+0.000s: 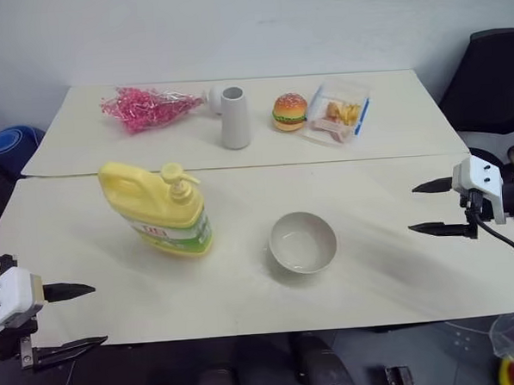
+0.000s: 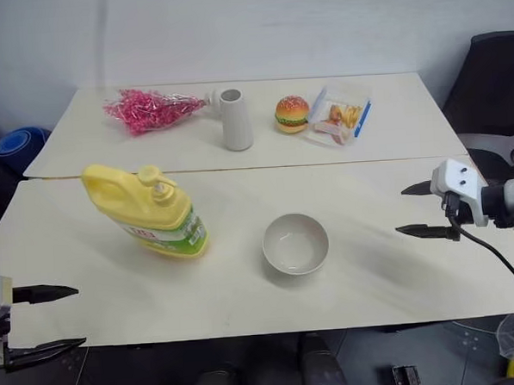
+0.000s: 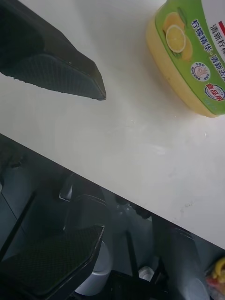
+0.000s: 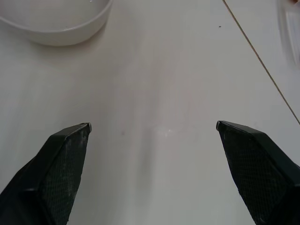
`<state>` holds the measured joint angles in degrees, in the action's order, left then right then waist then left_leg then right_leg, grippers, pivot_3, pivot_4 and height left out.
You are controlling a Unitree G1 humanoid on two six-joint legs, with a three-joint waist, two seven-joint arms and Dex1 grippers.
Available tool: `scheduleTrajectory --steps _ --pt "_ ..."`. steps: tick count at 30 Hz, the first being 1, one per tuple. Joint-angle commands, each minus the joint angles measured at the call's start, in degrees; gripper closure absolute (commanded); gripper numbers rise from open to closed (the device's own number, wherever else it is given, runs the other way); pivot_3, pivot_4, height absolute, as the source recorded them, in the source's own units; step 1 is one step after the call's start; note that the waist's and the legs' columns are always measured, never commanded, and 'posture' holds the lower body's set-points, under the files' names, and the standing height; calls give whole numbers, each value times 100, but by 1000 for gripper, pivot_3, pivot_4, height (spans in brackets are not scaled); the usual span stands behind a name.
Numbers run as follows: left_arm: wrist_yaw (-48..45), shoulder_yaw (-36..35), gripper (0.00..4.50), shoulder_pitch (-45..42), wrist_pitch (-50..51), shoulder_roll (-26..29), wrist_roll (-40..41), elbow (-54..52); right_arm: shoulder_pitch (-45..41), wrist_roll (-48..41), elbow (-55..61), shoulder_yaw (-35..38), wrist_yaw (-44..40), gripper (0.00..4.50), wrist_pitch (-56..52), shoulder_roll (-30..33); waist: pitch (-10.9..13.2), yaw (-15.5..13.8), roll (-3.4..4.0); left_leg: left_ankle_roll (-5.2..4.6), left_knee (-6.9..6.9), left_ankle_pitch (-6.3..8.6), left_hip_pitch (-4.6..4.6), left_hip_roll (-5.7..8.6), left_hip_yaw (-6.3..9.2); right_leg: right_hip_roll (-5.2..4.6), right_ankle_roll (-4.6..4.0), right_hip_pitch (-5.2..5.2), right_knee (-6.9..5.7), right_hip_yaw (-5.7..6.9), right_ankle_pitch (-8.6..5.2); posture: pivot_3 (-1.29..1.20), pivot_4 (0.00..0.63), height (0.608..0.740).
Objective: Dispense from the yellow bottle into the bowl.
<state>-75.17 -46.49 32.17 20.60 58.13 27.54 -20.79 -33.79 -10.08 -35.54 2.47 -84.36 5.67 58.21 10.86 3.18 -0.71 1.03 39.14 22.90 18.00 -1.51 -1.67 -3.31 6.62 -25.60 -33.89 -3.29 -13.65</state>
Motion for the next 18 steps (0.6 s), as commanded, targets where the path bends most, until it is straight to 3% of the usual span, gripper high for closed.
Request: scheduleTrajectory --steps 1,14,18 --pt "9 -197 0 -8 -22 -52 -79 -94 -164 -20 211 8 -53 44 -78 53 0 4 1 0 0 0 0 0 0 0 0 0 0 0 0 0 150 740" --pt "289 -48 0 -232 576 -135 183 -318 -4 -211 558 92 -20 44 -489 -33 1 7 1 1 0 -1 -1 -1 -5 1 8 0 -2 -3 5 0 150 740" --pt "235 -80 0 -524 1133 -31 813 -713 403 -652 1646 274 -43 44 -1058 7 1 -7 1 1 0 -1 0 -2 -3 0 16 0 -5 -2 9 0 150 740"
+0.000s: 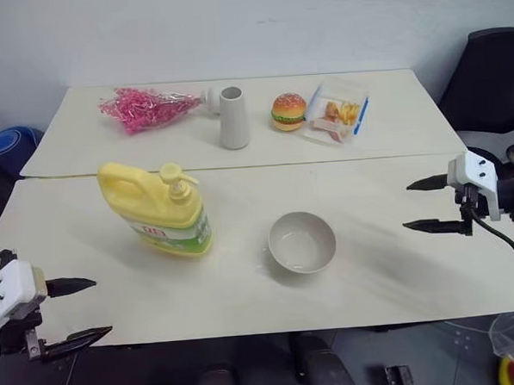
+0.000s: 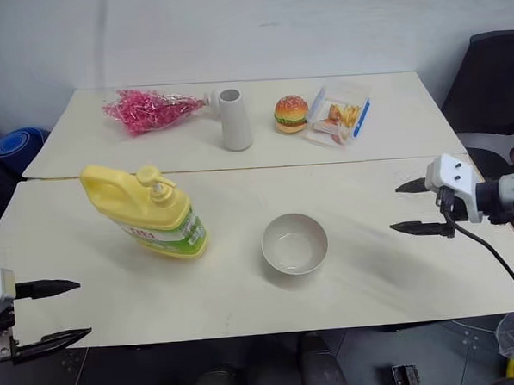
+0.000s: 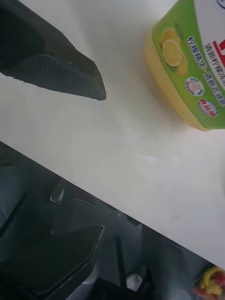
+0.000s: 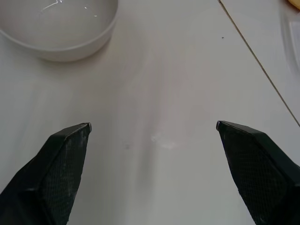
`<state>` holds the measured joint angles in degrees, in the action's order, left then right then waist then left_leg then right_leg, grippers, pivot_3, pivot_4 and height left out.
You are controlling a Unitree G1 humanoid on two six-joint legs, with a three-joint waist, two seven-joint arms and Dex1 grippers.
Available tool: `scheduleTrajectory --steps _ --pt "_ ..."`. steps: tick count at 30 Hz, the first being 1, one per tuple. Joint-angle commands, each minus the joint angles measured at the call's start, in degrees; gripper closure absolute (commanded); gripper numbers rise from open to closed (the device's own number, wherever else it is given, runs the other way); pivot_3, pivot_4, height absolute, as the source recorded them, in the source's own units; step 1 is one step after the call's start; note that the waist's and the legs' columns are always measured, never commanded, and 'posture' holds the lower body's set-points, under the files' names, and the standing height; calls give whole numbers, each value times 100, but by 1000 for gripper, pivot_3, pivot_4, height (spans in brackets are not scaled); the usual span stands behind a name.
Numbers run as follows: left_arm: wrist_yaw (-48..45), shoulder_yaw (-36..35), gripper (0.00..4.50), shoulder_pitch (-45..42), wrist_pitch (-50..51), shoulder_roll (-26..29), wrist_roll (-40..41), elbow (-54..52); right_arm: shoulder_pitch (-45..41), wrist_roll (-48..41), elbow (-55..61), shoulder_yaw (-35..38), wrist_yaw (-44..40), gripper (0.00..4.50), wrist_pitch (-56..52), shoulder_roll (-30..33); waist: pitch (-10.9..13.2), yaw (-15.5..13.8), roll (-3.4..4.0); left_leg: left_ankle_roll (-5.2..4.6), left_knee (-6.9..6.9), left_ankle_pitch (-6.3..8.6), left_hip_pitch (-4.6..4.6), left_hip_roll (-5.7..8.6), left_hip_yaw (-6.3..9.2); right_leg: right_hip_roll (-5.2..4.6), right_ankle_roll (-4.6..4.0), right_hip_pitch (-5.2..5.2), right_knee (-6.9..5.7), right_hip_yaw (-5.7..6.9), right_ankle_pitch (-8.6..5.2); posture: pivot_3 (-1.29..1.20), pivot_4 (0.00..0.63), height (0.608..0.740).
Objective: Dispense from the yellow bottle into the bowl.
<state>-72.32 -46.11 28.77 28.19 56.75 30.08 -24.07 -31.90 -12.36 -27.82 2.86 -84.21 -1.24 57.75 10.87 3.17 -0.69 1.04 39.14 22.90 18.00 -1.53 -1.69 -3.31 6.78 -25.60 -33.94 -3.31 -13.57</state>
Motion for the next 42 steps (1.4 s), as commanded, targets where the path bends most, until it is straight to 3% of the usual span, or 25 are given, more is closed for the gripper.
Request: scheduleTrajectory --steps 1,6,10,13,18,26,41,42 --pt "-71 -147 0 -251 518 150 709 -472 322 -529 1142 269 -66 44 -500 71 0 -9 0 0 0 0 1 0 2 0 23 0 -1 1 13 0 150 740" --pt "-196 -34 0 -844 1052 700 1323 -865 872 -1008 2901 153 118 44 -964 -115 1 -15 -1 1 0 0 2 -1 8 2 31 0 -1 4 17 0 150 740" --pt "-353 409 0 -1403 1225 1128 1777 -1122 1121 -1054 3947 -345 250 44 -1094 -447 0 -5 -2 6 1 -3 1 -1 13 6 30 0 -7 5 17 0 150 740" --pt "-234 1031 0 -1918 1020 1222 1769 -1190 1108 -881 4068 -770 257 616 -1012 -681 0 -11 -2 7 1 -4 0 0 13 8 30 0 -7 4 17 0 150 740" --pt "-143 1772 0 -2497 942 1233 1693 -1188 891 -159 3726 -1332 559 2351 -403 -1054 1 -7 -3 12 4 -7 -2 3 17 8 31 -2 -7 7 17 0 150 740" --pt "-211 2044 0 -2627 825 1261 1504 -1208 861 485 3241 -1930 583 2351 455 -1317 1 -14 -4 28 5 -15 3 2 21 10 31 -14 -15 13 17 0 150 740" --pt "-194 1886 0 -2587 884 1258 1446 -1250 669 1268 1900 -2442 953 2351 1441 -1963 0 6 -6 27 7 -15 -1 3 20 10 31 -12 -24 10 18 0 150 740" --pt "-181 1887 0 -2602 888 1254 1449 -1239 651 1264 1852 -2443 958 2735 1452 -1986 0 3 -6 27 7 -15 -2 3 20 10 31 -12 -26 10 18 0 150 740"
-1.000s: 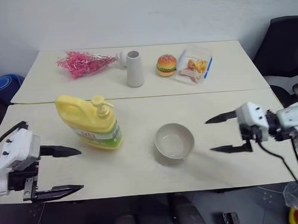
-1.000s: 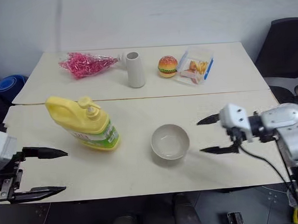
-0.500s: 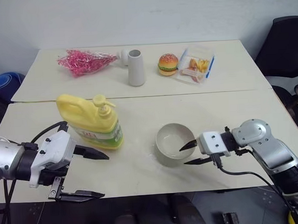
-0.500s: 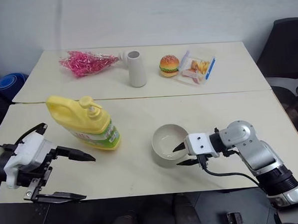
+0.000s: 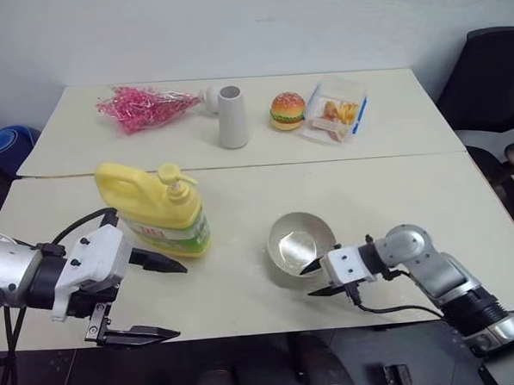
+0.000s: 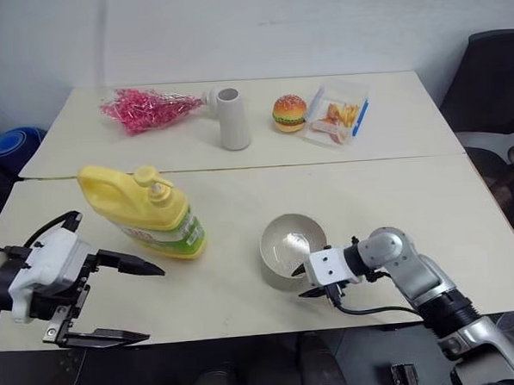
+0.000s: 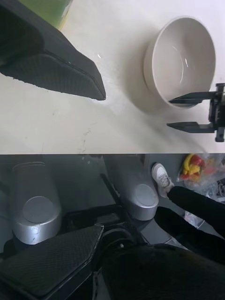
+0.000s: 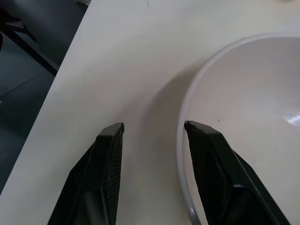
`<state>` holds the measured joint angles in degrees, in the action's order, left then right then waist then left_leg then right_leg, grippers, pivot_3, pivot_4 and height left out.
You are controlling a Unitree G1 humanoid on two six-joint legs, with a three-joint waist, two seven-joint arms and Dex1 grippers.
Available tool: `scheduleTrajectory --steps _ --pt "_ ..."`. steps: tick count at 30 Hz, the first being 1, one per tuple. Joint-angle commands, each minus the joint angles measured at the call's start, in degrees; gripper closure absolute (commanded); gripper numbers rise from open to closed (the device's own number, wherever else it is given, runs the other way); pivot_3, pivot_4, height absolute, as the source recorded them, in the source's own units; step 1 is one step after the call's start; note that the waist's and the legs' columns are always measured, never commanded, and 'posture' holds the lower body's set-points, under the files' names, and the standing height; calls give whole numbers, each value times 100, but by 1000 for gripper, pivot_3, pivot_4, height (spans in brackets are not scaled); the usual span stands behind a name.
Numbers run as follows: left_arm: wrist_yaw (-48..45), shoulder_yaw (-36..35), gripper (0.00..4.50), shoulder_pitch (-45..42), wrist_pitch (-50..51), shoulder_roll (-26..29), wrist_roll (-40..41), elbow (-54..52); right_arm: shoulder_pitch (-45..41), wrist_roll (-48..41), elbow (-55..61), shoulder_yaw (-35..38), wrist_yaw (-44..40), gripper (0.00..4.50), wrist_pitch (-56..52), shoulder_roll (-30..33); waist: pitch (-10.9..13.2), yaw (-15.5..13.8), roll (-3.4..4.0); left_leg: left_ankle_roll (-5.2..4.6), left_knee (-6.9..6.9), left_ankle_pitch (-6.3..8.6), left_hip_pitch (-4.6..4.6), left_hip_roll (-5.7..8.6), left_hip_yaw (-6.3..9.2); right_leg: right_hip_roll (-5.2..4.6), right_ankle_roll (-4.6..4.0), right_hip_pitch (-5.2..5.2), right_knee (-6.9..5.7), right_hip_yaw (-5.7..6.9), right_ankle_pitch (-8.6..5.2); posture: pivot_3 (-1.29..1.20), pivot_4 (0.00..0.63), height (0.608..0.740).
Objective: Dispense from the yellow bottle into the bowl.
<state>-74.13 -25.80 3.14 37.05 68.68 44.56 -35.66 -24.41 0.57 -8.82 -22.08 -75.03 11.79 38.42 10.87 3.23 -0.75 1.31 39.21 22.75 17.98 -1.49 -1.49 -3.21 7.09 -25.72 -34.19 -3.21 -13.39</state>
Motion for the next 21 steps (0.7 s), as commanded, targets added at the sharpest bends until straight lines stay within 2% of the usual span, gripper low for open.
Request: scheduleTrajectory --steps 1,6,14,18,21 --pt "15 -145 0 -45 5 55 3 -83 -109 -31 -82 52 46 2900 168 -69 0 -3 0 0 1 0 -1 0 0 0 0 0 -1 0 0 0 150 740" --pt "63 -132 0 -89 31 43 28 -81 -221 18 -242 11 102 4491 287 -158 -3 8 -5 -1 2 0 -3 0 0 0 -1 3 -6 -1 0 0 150 740" --pt "193 -76 0 -310 63 -3 113 29 -318 -174 -24 94 -3 4491 241 -116 -3 -2 -6 -1 4 0 -14 -1 4 1 -3 5 -21 0 -2 0 150 740" --pt "565 -433 0 -951 646 -4 904 453 -756 -807 474 336 -510 4491 -465 40 -1 6 -7 -1 10 0 -13 -1 6 2 -3 3 -29 -1 -2 0 150 740" --pt "650 -765 0 -1414 998 146 1252 999 -1418 -1285 742 487 -729 4491 -1370 14 4 31 -6 -1 25 0 -14 -3 5 3 -3 1 -47 -1 -2 0 150 740"
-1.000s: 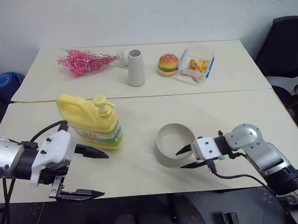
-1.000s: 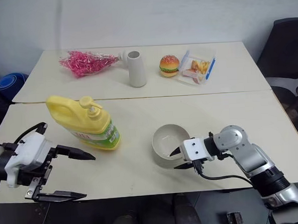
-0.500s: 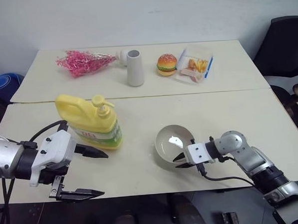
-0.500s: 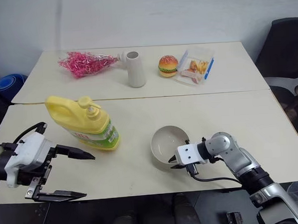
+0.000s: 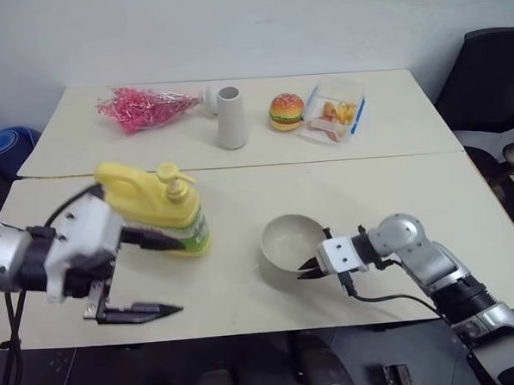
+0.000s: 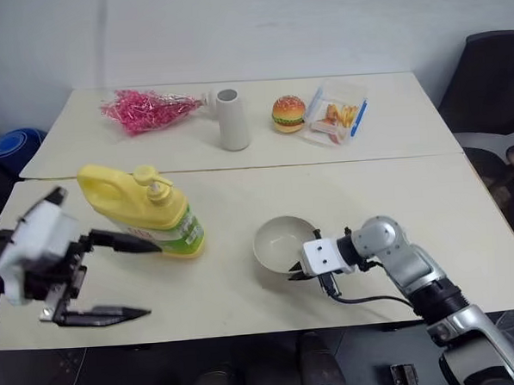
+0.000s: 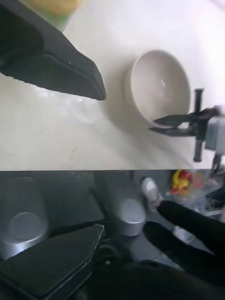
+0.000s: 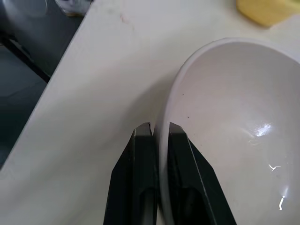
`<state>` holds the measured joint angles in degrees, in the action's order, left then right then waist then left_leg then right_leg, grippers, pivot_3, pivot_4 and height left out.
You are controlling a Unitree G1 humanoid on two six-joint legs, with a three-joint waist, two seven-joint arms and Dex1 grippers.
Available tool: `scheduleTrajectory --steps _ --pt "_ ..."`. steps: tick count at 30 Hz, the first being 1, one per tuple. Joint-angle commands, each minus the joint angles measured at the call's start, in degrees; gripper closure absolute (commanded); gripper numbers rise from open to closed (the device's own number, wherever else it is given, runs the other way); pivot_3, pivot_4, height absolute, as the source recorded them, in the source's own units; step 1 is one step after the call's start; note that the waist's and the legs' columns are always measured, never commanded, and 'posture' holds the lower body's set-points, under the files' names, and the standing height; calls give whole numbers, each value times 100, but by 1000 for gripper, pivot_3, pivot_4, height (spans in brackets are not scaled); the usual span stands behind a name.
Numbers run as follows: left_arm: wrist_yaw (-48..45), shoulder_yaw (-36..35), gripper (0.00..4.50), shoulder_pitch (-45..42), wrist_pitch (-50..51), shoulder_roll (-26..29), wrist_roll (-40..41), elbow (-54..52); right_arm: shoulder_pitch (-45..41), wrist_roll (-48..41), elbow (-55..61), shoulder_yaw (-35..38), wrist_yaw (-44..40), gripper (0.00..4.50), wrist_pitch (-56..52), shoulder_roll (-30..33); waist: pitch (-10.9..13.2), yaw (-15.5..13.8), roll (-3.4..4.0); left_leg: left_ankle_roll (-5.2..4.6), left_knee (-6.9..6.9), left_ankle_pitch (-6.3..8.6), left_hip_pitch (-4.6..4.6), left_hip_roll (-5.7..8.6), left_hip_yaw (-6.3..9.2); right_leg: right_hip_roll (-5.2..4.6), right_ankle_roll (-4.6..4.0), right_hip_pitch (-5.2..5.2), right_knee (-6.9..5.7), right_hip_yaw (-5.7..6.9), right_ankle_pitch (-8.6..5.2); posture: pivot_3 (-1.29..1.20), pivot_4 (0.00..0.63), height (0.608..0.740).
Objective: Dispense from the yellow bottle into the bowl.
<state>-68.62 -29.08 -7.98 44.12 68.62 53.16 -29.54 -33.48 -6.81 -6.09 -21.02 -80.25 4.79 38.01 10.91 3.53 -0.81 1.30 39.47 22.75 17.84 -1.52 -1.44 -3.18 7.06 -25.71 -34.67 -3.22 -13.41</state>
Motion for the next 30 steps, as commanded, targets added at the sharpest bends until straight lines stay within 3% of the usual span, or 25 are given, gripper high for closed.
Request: scheduleTrajectory --steps 1,6,9,16,20,30 --pt "146 -521 186 -480 389 199 508 550 -713 -663 541 399 -295 4499 -903 56 1 -6 1 0 2 0 -3 0 2 0 -2 0 -7 0 -1 0 150 740" --pt "229 -464 1458 -1521 588 536 714 1584 -1717 -875 500 313 -941 4500 -1326 30 1 -37 1 0 5 0 4 -4 41 5 -21 2 -14 35 -12 0 150 740" --pt "-321 95 2367 -1562 -232 752 -204 2073 -2282 -800 270 104 -1128 4500 -1341 -241 4 -28 7 5 7 -3 21 -4 58 4 -30 -1 -14 54 -17 0 150 740" --pt "-601 1208 4478 -2607 -750 495 -855 2885 -2872 -782 -219 -386 -1225 4500 -1315 -635 3 -29 4 26 22 -14 67 -6 66 -3 -40 -45 -38 101 -22 0 150 740" --pt "-539 1741 4478 -3381 -904 96 -1199 3185 -3052 -586 -370 -583 -1011 4500 -1491 -1019 3 -11 4 31 58 -16 133 -2 65 -23 -37 -98 -47 139 -21 0 150 740" --pt "-696 1972 4478 -3897 -839 -262 -1455 3241 -3263 -254 -370 -649 -867 4500 -1817 -1175 3 134 4 32 64 -16 135 1 72 -35 -34 -98 -54 155 -19 0 150 740"
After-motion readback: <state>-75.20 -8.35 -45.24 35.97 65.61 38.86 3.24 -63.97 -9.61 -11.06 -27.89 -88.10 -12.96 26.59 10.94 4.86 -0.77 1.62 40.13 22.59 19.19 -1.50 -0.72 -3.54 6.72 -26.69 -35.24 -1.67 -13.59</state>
